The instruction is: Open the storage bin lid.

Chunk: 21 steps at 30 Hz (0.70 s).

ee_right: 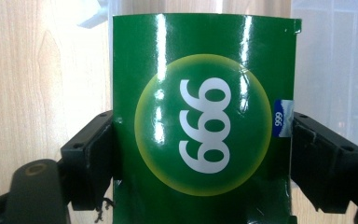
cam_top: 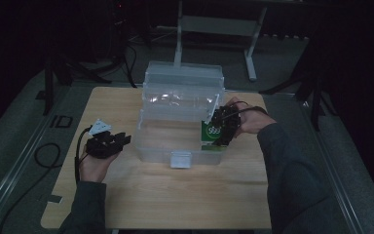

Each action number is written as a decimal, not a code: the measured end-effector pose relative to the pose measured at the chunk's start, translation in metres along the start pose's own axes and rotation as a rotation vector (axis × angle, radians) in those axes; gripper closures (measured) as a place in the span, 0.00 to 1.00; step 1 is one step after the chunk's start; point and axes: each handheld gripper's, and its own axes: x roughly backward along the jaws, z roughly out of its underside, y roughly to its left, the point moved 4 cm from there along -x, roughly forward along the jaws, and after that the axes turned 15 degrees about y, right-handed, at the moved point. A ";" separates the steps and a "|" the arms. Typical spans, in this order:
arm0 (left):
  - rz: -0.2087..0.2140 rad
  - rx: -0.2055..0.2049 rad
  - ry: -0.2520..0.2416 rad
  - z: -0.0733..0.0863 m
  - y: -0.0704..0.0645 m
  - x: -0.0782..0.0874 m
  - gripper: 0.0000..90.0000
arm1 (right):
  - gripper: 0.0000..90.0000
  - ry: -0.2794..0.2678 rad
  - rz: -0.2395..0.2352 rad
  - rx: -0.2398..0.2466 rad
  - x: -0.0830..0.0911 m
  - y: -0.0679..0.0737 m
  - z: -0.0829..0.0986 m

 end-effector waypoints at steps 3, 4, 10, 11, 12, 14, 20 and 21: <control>0.001 -0.001 -0.001 0.000 0.000 0.000 0.75 | 0.19 -0.016 -0.006 -0.001 -0.001 0.000 0.001; 0.000 -0.002 0.001 0.000 0.000 0.000 0.75 | 0.19 -0.026 -0.010 -0.001 -0.001 -0.001 0.002; -0.002 0.003 -0.006 0.000 0.001 0.002 0.75 | 0.20 -0.028 -0.012 0.000 -0.001 -0.001 0.003; -0.001 0.003 -0.005 0.000 0.001 0.002 0.75 | 0.20 -0.027 -0.013 -0.002 0.000 -0.002 0.003; -0.001 0.003 -0.005 0.000 0.002 0.002 0.75 | 0.20 -0.026 -0.012 -0.005 0.001 -0.002 0.003; -0.001 0.005 -0.005 0.001 0.002 0.002 0.75 | 0.20 -0.032 -0.007 -0.010 0.003 -0.003 0.003; 0.001 0.000 -0.004 0.000 0.000 0.001 0.75 | 0.20 -0.067 0.018 -0.021 0.008 -0.006 0.004; 0.001 0.000 -0.005 0.000 0.000 0.001 0.75 | 0.20 -0.057 0.015 -0.021 0.006 -0.005 0.003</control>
